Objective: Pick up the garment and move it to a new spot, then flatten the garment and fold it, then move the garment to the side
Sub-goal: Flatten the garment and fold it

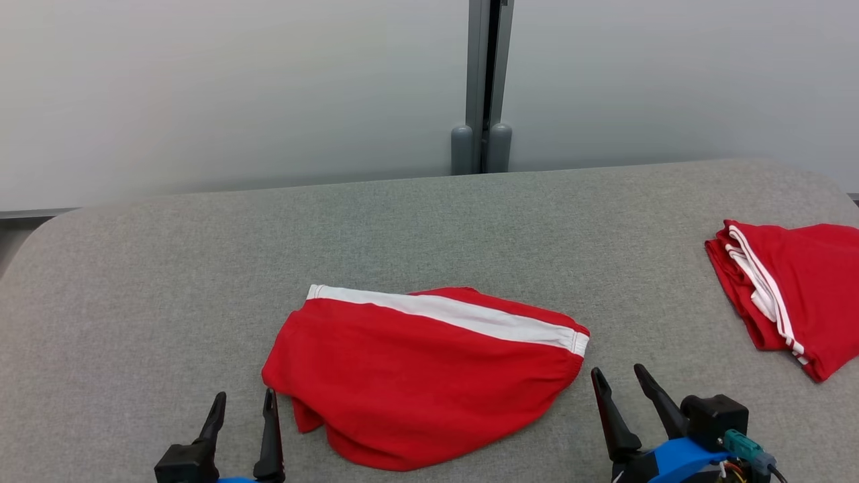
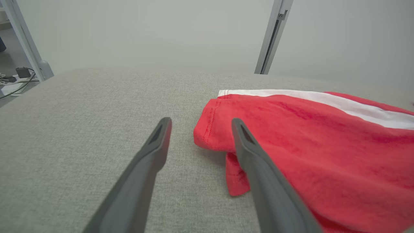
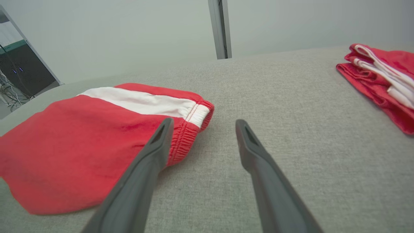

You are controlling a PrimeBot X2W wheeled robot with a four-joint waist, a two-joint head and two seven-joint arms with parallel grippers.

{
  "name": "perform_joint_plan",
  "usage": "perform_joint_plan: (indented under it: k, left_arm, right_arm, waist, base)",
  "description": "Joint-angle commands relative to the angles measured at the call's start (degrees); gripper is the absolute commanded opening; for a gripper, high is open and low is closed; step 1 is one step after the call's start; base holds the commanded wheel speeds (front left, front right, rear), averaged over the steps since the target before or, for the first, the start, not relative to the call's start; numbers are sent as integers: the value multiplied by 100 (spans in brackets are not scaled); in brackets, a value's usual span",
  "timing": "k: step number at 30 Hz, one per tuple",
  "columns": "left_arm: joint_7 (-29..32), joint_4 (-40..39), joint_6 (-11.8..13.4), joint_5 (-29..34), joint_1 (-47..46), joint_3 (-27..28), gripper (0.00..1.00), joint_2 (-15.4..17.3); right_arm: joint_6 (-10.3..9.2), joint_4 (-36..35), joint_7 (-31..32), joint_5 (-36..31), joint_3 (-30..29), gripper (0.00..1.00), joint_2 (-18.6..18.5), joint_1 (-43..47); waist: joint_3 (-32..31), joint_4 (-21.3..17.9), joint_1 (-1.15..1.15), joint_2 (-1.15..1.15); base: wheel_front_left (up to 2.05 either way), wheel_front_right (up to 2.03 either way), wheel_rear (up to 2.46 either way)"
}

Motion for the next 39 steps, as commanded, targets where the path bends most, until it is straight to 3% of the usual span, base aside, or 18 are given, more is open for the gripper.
perform_joint_plan:
  k: [1, 22, 31, 32, 33, 35, 36, 39]
  left_arm:
    - [-14, -31, 27, -1, 14, -31, 100, -1]
    - [-14, 57, 26, -124, -459, -243, 100, -1]
    - [-14, 79, 40, -153, -527, -252, 100, -1]
    - [-14, 82, 41, -149, -526, -250, 100, -1]
    - [-14, 86, 36, -148, -525, -247, 100, -1]
    - [-14, 92, 41, -169, -525, -250, 100, -1]
    - [-14, 95, 44, -178, -531, -257, 100, -1]
    - [-14, 88, 51, -203, -555, -265, 100, -1]
  right_arm:
    - [0, 8, -16, 52, 13, 100, -2, -9]
    - [0, 787, -16, 2091, 515, 100, -4, -1010]
    - [0, 727, -16, 2270, 705, 100, -6, -1147]
    - [0, 700, -15, 2292, 723, 93, -5, -1139]
    - [0, 675, -16, 2297, 734, 61, -5, -1129]
    - [0, 606, -15, 2338, 733, 16, -6, -1096]
    - [0, 573, -15, 2313, 731, 0, -5, -1080]
    - [0, 511, -16, 2302, 653, 0, -5, -1020]
  waist:
    - [28, 15, 1, 0]
    - [727, 306, 1, 0]
    - [810, 340, 1, 0]
    - [810, 334, 1, 0]
    - [808, 327, 1, 0]
    - [803, 313, 1, 0]
    - [799, 306, 1, 0]
    - [795, 290, 1, 0]
  base:
    - [0, 0, 0]
    - [0, 0, 0]
    - [0, 0, 0]
    - [0, 0, 0]
    - [0, 0, 0]
    - [0, 0, 0]
    - [0, 0, 0]
    - [0, 0, 0]
